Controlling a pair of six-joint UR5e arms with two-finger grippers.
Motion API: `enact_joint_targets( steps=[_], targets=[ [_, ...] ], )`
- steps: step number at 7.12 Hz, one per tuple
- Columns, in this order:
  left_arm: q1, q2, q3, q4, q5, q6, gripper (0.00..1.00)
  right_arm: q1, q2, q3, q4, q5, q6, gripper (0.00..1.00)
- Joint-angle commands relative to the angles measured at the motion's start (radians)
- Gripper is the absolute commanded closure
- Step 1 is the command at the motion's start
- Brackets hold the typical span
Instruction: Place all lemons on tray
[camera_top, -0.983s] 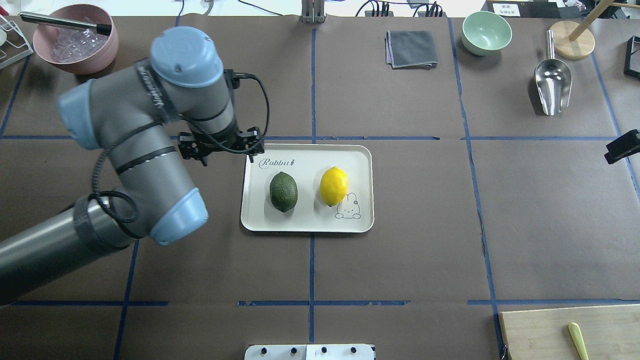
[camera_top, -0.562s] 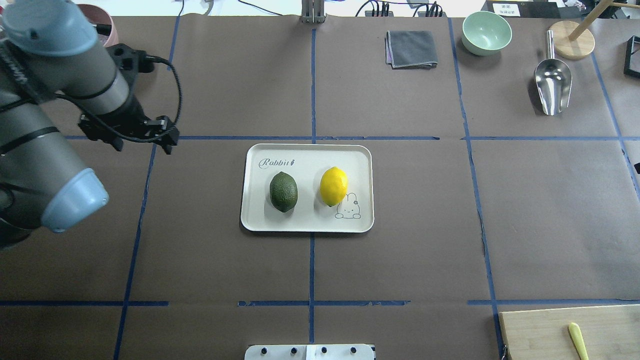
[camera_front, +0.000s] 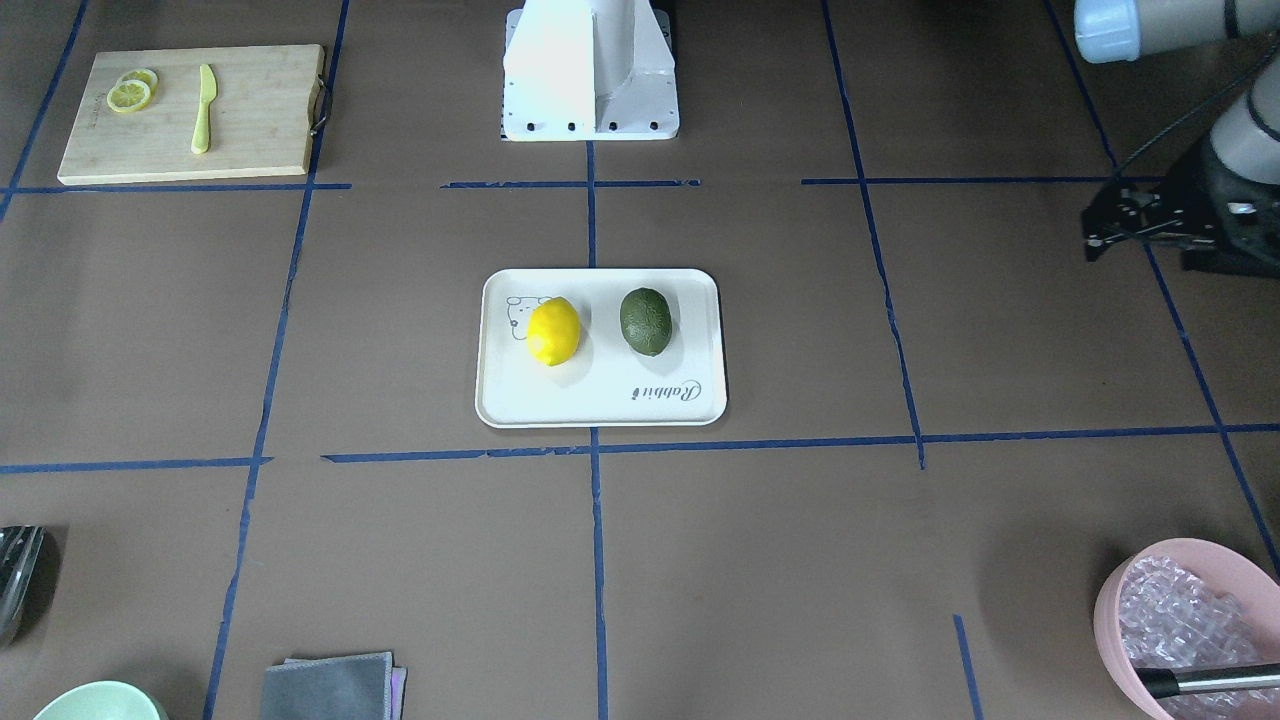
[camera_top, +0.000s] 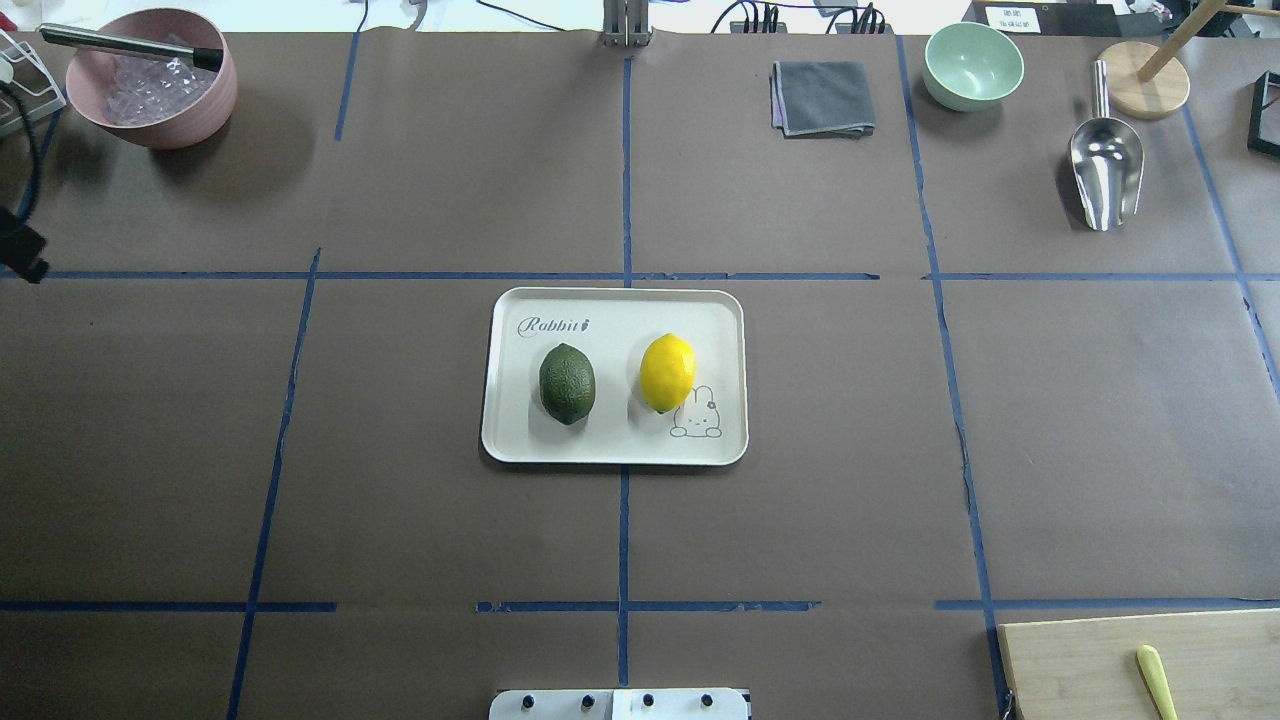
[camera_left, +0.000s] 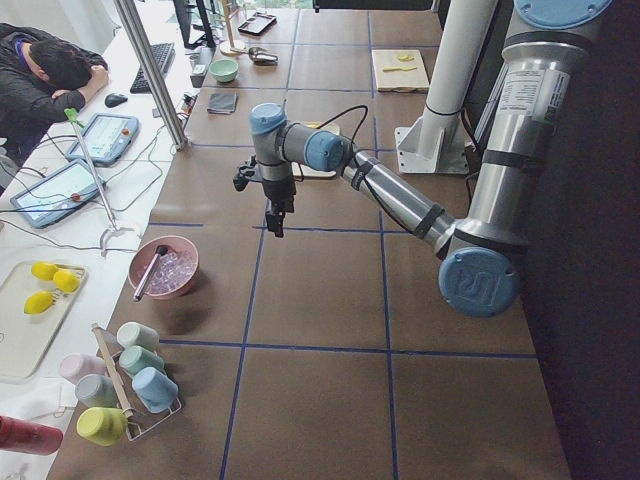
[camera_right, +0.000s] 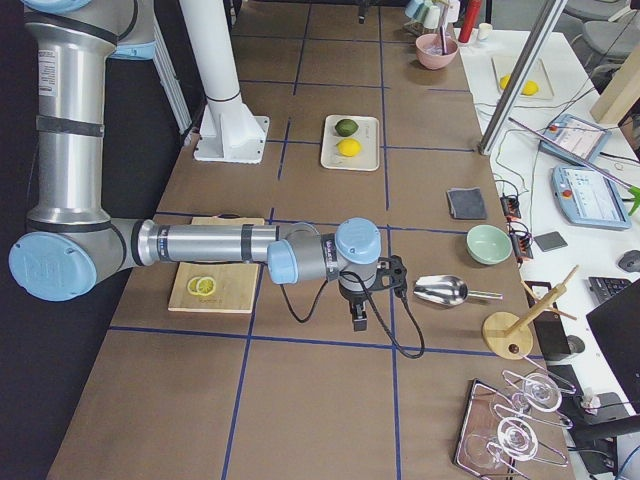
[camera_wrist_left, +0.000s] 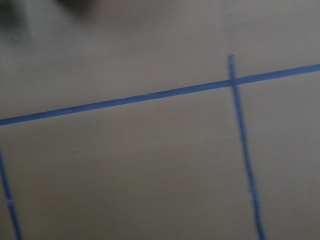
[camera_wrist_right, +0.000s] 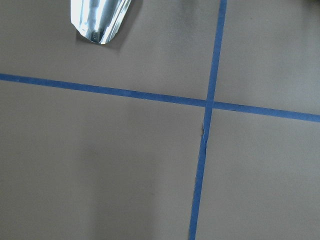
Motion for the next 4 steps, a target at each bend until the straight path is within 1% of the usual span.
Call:
enact_joint_targets(
  steps=[1, 2, 3, 4],
  targets=[
    [-0.18, 0.124, 0.047, -0.001, -0.075, 0.213, 0.0, 0.036, -0.01, 0.094, -0.082, -0.025, -0.002, 0.0],
    [-0.228, 0.163, 0.062, -0.013, -0.086, 0.248, 0.0, 0.034, -0.02, 0.077, -0.082, -0.06, -0.003, 0.0],
    [-0.254, 0.171, 0.091, -0.018, -0.087, 0.252, 0.0, 0.036, -0.025, 0.055, -0.073, -0.079, -0.011, 0.0],
    [-0.254, 0.177, 0.104, -0.016, -0.074, 0.262, 0.0, 0.036, -0.028, 0.04, -0.073, -0.068, -0.011, 0.0]
  ],
)
